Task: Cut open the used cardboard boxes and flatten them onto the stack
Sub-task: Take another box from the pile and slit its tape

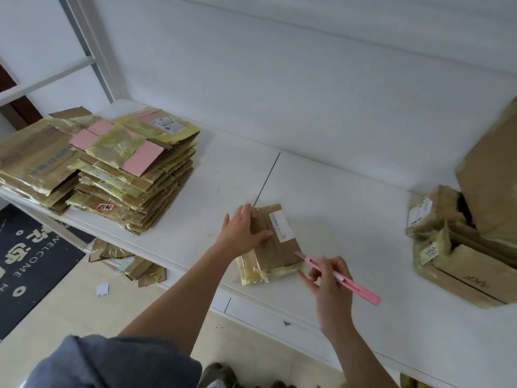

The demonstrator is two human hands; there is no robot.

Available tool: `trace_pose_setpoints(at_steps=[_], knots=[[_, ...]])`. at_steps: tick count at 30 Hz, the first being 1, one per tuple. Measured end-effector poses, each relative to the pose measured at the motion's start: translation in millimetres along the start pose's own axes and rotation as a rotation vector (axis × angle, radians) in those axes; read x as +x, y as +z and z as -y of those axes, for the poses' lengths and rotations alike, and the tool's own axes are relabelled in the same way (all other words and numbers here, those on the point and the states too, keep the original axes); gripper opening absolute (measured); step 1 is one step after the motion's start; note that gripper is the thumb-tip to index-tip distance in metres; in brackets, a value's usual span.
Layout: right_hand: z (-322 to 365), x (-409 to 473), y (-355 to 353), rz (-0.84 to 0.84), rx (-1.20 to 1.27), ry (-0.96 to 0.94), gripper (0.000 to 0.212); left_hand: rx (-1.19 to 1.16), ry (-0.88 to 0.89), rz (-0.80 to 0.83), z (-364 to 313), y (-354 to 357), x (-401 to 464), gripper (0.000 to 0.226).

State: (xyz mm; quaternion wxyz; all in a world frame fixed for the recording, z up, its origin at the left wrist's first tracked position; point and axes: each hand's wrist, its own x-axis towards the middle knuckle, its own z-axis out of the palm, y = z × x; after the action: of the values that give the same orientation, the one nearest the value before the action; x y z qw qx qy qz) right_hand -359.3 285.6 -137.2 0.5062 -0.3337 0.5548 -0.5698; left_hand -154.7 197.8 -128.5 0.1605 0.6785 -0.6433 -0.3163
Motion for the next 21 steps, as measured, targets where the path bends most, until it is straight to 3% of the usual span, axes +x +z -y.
trace_pose_setpoints(at_steps=[5, 11, 16, 18, 21], knots=[[12.1, 10.4, 13.9, -0.062, 0.084, -0.060, 0.039, 0.001, -0.083, -0.070, -6.5, 0.7, -6.1, 0.067], [16.0, 32.4, 40.5, -0.029, 0.063, -0.042, 0.030, 0.119, -0.264, -0.213, -0.7, -0.4, -33.6, 0.043], [-8.5, 25.0, 39.9, -0.060, 0.049, 0.040, 0.025, 0.198, -0.379, -0.128, 14.7, 13.4, -46.7, 0.042], [-15.0, 21.7, 33.3, -0.102, 0.036, 0.018, 0.020, 0.253, -0.349, -0.174, 13.4, 17.5, -44.3, 0.042], [-20.3, 21.1, 25.5, -0.133, -0.017, -0.040, 0.014, 0.290, -0.086, -0.221, 12.7, 23.6, -37.8, 0.041]])
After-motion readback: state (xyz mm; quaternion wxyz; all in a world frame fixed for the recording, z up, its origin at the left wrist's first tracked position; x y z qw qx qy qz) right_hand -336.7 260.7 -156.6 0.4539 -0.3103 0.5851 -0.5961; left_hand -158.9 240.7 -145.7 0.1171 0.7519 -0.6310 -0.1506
